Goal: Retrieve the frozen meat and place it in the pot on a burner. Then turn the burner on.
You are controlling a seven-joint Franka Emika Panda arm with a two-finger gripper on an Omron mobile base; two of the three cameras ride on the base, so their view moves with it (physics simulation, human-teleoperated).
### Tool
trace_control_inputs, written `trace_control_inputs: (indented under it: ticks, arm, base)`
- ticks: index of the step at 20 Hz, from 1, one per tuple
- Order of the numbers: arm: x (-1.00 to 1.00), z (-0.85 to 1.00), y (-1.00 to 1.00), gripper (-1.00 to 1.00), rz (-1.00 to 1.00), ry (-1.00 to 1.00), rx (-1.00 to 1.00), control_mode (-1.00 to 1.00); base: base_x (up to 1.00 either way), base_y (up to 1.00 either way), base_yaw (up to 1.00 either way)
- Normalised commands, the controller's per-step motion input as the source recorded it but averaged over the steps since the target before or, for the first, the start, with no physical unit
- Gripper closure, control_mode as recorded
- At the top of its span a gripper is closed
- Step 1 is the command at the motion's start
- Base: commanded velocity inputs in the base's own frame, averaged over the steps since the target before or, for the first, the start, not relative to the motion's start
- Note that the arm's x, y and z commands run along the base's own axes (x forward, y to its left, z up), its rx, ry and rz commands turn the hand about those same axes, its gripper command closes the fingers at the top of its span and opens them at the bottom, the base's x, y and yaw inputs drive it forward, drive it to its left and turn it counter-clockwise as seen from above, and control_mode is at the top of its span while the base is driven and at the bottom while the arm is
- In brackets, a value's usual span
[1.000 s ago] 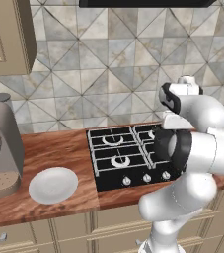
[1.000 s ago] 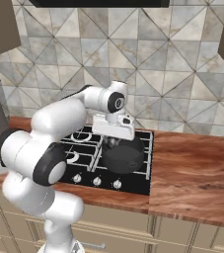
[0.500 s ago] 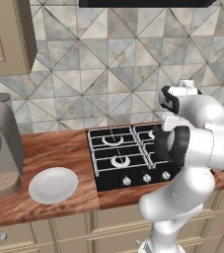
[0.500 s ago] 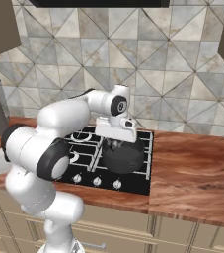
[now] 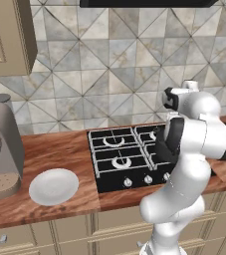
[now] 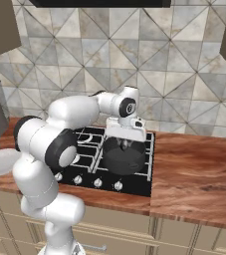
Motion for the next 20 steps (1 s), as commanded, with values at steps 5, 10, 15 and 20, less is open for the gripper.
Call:
trace_control_inputs:
  ticks: [5,10,15,20]
  arm:
    - [0.02,-0.3,0.0,1.0,0.0,-0.12,-0.01,-1.0]
    - [0.0,-0.34,0.0,1.0,0.0,-0.04,-0.01,-1.0]
    - [0.0,-0.08,0.0,1.0,0.0,-0.01,0.0,-1.0]
    - [0.0,-0.03,0.0,-1.0,0.0,0.0,0.0,-1.0]
  base:
    - [0.0,0.0,0.0]
    - [0.0,0.0,0.0]
    - [0.0,0.0,0.0]
    - [0.0,0.0,0.0]
